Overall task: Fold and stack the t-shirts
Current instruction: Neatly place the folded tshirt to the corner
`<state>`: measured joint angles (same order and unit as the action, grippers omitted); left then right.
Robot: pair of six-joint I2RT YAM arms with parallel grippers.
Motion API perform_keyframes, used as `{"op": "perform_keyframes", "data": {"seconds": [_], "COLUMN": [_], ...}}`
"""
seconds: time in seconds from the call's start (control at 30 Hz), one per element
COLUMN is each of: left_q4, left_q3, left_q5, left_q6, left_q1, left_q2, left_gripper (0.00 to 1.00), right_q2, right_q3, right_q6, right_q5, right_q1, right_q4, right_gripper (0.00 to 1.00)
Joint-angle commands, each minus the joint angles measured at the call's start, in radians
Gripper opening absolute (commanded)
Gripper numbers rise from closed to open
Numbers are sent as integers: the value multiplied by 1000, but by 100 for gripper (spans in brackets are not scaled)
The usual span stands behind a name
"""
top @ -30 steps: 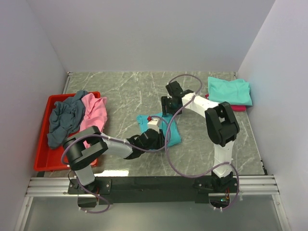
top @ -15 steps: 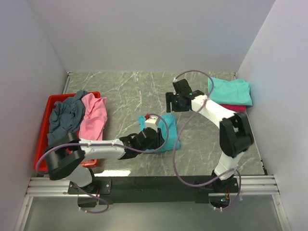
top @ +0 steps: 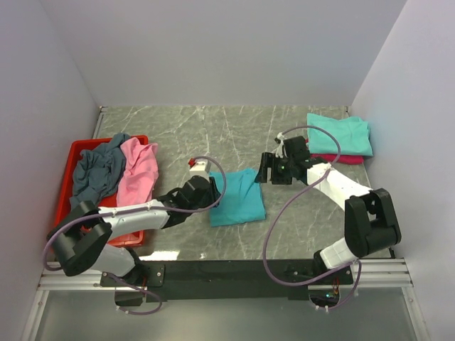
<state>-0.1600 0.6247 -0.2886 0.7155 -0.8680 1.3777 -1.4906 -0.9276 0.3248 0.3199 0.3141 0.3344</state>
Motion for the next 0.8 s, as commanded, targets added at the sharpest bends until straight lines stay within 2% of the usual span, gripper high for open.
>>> {"op": "perform_keyframes", "data": {"seconds": [0.0,0.17,0.57,0.77], "left_q4": [-90,-125,-130,-157], "left_q3": [-26,-28,-77,-91], "left_q5": [98,115,117,141], "left_q6": [-10,-2,59,70], "left_q1": [24,34,38,37], "left_q2": [17,98,190,208], "left_gripper": [41,41,39,39], "right_q2": [6,-42,-168,-214], "right_q3": [48,107,179,161], "right_q6": [14,31,66,98], "right_q5": [171,267,297,283], "right_q1": [-41,-63,-61,6], "right_q4": [-121,-196,-290,-320], "right_gripper": [81,81,82,84]}}
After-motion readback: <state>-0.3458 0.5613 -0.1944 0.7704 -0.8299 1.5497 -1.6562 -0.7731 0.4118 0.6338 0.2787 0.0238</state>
